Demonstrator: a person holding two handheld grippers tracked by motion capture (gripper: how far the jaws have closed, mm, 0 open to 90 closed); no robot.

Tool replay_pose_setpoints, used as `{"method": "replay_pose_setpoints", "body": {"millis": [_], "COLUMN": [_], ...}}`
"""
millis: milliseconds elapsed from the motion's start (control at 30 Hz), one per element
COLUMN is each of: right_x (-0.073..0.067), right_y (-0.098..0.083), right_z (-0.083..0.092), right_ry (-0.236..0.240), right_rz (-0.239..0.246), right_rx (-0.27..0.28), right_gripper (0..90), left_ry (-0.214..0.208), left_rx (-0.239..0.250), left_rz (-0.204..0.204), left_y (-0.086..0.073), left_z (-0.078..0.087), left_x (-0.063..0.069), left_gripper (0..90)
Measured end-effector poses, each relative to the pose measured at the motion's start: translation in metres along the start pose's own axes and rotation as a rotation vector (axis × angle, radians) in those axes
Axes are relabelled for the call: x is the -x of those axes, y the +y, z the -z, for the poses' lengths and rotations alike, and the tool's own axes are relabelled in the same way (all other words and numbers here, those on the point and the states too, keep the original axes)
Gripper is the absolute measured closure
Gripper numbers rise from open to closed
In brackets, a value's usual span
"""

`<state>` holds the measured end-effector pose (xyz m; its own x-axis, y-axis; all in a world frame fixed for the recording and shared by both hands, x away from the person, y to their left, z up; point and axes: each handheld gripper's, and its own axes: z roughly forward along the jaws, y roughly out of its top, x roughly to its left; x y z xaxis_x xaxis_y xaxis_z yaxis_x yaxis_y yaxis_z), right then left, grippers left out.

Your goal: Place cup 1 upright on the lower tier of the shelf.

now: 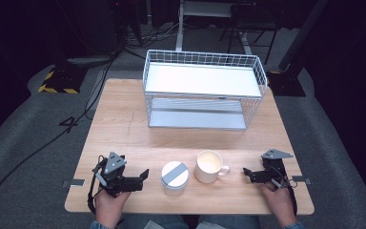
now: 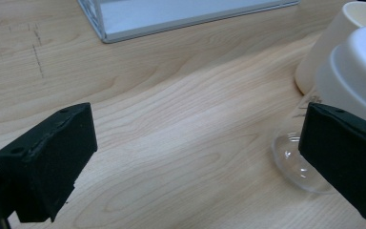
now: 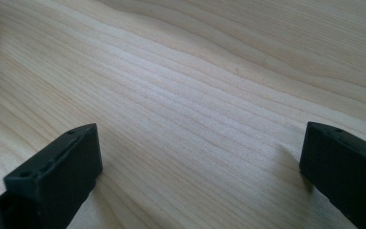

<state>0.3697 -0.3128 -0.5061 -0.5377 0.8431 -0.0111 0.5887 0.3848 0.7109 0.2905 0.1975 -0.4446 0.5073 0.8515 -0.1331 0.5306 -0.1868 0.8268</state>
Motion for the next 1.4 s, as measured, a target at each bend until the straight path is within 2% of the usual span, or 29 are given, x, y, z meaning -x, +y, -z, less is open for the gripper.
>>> {"method": "replay_pose_setpoints", "body": {"millis": [133,267,333,467,567,667,867,1000,1167,1300,1400], "right_x": [0.000,0.000,0.000,0.000,0.000,0.000,0.000,0.000,0.000,0.000,0.000], "right_y": [0.000,0.000,0.000,0.000,0.000,0.000,0.000,0.000,0.000,0.000,0.000], "right_z": [0.000,0.000,0.000,0.000,0.000,0.000,0.000,0.000,0.000,0.000,0.000], "right_ry": [0.002,0.002,0.000,0.002,0.002,0.002,0.002,0.002,0.001,0.001,0.002], "right_rz": [0.000,0.000,0.000,0.000,-0.001,-0.001,-0.001,-0.001,-0.002,0.000,-0.001], "right_rx": [0.001,0.001,0.000,0.000,0.000,0.000,0.000,0.000,0.001,0.001,0.000], "right_gripper": [0.5,0.5,0.5,0.5,0.5,0.4,0.5,0.5,0.5,0.5,0.5], "left_ry": [-0.015,-0.038,-0.042,-0.084,-0.100,-0.110,-0.168,-0.198,-0.233,-0.261,-0.256], "left_rx": [0.017,0.007,0.007,0.022,0.033,0.035,0.054,0.056,0.061,0.047,0.032], "left_rz": [-0.007,-0.041,-0.042,-0.028,-0.042,-0.062,-0.107,-0.111,-0.139,-0.134,-0.140], "left_y": [0.003,0.003,0.002,-0.002,-0.003,-0.003,-0.001,-0.002,-0.003,-0.003,-0.004], "left_z": [0.006,0.011,0.013,0.020,0.022,0.020,0.016,0.013,0.002,-0.008,-0.017], "left_x": [0.007,0.018,0.020,0.028,0.032,0.035,0.050,0.055,0.063,0.066,0.068], "left_gripper": [0.0,0.0,0.0,0.0,0.0,0.0,0.0,0.0,0.0,0.0,0.0]}}
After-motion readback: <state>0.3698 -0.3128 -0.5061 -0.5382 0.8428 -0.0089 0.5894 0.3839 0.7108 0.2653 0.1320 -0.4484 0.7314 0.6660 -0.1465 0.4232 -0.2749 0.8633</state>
